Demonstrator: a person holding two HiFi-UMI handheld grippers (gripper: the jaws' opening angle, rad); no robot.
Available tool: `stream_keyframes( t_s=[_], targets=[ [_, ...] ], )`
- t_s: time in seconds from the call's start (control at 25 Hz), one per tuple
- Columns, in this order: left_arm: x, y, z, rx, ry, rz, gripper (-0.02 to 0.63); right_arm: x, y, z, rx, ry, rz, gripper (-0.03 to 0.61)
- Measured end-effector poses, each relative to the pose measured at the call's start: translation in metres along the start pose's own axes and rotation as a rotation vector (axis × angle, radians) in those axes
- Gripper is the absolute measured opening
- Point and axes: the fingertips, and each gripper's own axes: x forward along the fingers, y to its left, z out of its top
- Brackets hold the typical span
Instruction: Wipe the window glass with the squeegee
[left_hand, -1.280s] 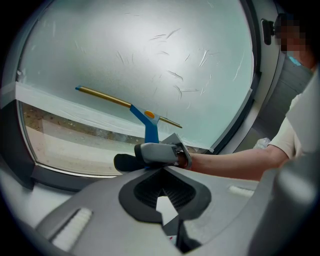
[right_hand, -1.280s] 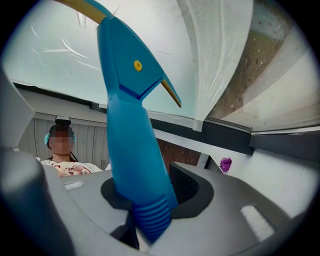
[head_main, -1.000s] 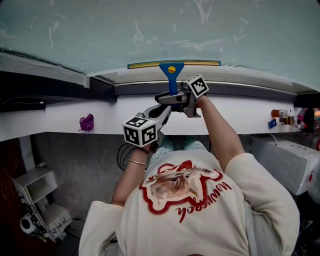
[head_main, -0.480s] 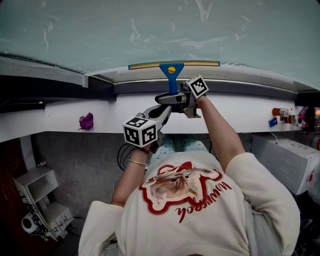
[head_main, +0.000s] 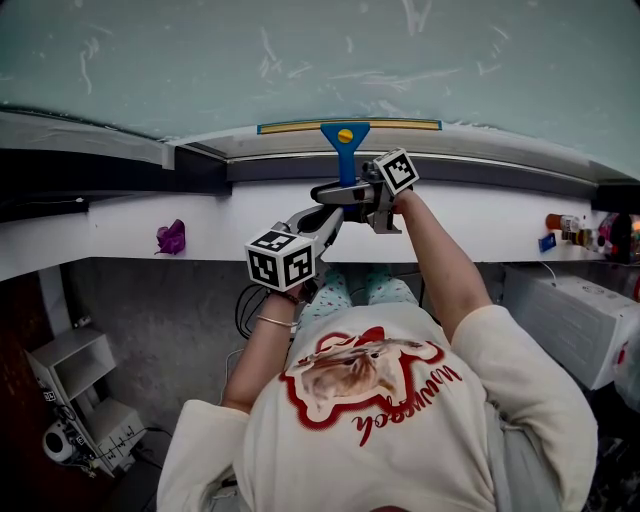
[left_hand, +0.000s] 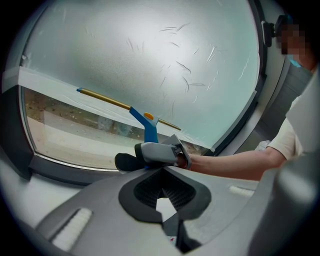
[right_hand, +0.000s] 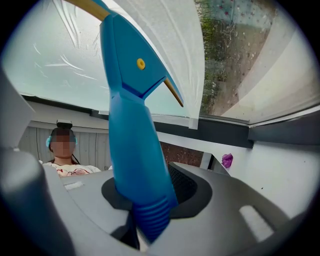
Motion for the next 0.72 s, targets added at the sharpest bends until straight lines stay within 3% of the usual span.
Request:
stream_keyframes(
  t_s=[0.32,0.44,0.56,0.72],
  targets=[
    [-0.001,-0.004,-0.003,0.023,-0.012,-0.017,0.006,-0.003,0.000,-0.002,-0.022,-0.021,0.020,0.116],
    [-0.002,-0.027,0.003,0.031,-0.077,-0.109,0.005,0.002,-0.003,-0.007,-0.038,0.001,-0.033,0.034],
    [0.001,-0.057,0.012,0.066,-0.127,-0.197,0.005,-0.002,-0.015,-0.028,-0.055,0.050,-0.090,0.018],
    [-0.013,-0.087,0.012,0.137,-0.148,-0.257,0.005,-0.010,-0.015,-0.031,-0.117,-0.053,-0.062,0.018]
  ],
)
